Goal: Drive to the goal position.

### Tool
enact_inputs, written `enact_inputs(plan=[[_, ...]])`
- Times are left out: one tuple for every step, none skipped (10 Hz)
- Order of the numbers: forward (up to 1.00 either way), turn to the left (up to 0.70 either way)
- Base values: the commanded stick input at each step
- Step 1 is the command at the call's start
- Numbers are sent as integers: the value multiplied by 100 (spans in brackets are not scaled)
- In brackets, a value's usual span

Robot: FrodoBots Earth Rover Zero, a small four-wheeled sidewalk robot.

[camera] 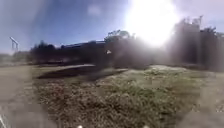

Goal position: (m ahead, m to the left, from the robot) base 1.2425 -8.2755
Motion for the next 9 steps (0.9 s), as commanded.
enact_inputs(plan=[[100, 0], [100, 0], [100, 0], [100, 0], [100, 0], [100, 0], [100, 0], [100, 0], [100, 0]])
